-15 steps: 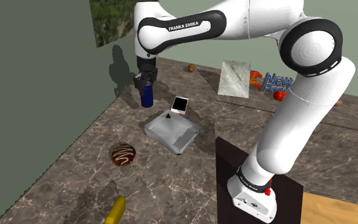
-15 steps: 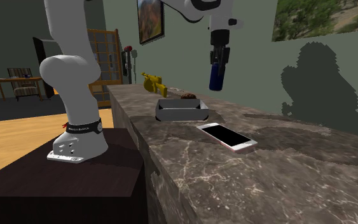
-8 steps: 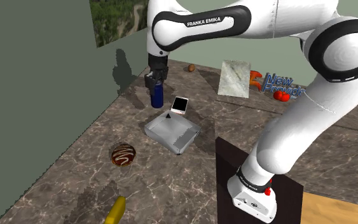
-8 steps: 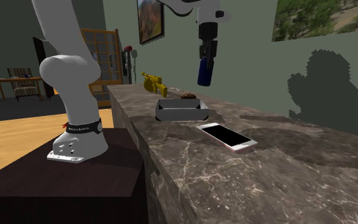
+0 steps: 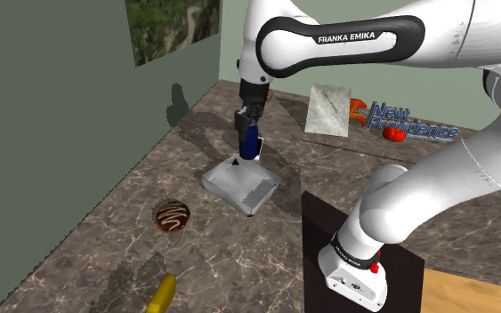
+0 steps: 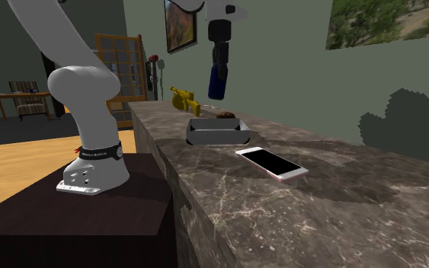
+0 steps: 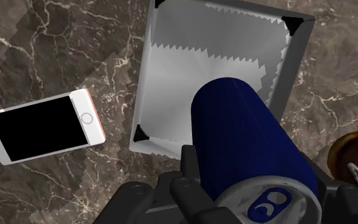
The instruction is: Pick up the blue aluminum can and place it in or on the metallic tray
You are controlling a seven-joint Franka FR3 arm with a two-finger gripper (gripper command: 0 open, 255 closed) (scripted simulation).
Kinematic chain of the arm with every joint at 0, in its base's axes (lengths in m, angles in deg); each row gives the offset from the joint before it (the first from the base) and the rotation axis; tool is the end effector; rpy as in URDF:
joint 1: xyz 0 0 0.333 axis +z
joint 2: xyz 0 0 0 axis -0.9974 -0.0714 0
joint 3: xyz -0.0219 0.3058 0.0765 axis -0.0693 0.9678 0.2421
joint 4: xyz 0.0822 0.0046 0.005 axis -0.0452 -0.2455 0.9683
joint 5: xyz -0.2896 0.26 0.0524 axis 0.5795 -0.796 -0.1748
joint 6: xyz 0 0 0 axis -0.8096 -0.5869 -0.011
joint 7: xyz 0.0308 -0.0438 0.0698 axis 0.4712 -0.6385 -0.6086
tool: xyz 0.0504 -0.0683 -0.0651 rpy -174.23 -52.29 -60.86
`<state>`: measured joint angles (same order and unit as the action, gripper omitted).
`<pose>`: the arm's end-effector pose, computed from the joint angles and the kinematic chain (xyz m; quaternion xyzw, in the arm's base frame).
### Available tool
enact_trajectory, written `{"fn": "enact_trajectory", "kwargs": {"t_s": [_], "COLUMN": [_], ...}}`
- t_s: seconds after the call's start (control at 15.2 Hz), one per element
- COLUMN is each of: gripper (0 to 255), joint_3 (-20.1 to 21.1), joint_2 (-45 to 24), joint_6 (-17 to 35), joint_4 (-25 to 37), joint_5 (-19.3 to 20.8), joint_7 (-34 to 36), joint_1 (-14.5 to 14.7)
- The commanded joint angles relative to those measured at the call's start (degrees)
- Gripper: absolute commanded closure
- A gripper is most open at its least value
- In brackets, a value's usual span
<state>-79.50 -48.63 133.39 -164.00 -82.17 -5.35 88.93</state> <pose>0.4029 0.0784 0.5234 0.9958 0.0903 0.0064 0.0108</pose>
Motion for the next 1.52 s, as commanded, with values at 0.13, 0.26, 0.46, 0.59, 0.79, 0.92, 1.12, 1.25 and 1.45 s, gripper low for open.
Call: {"fn": "enact_trajectory", "kwargs": {"t_s": [0.13, 0.26, 0.46, 0.59, 0.79, 0.92, 1.12, 1.25, 1.45], "gripper": [255, 255, 255, 255, 255, 255, 255, 255, 255], "joint_3": [0.03, 0.10, 0.22, 0.30, 0.42, 0.51, 0.63, 0.63, 0.63], "joint_2": [1.87, 1.67, 1.26, 0.92, 0.29, -0.22, -0.94, -0.95, -0.95], "joint_6": [1.72, 3.31, 5.73, 7.36, 9.84, 11.52, 13.70, 13.70, 13.70], "joint_4": [-3.60, -4.99, -6.99, -8.28, -10.13, -11.31, -12.77, -12.76, -12.76], "joint_5": [-0.26, -0.30, -0.34, -0.37, -0.40, -0.42, -0.43, -0.43, -0.43], "joint_7": [0.01, 0.03, 0.08, 0.11, 0.17, 0.22, 0.28, 0.28, 0.28], "joint_1": [0.19, 0.21, 0.24, 0.25, 0.27, 0.27, 0.28, 0.28, 0.28]}}
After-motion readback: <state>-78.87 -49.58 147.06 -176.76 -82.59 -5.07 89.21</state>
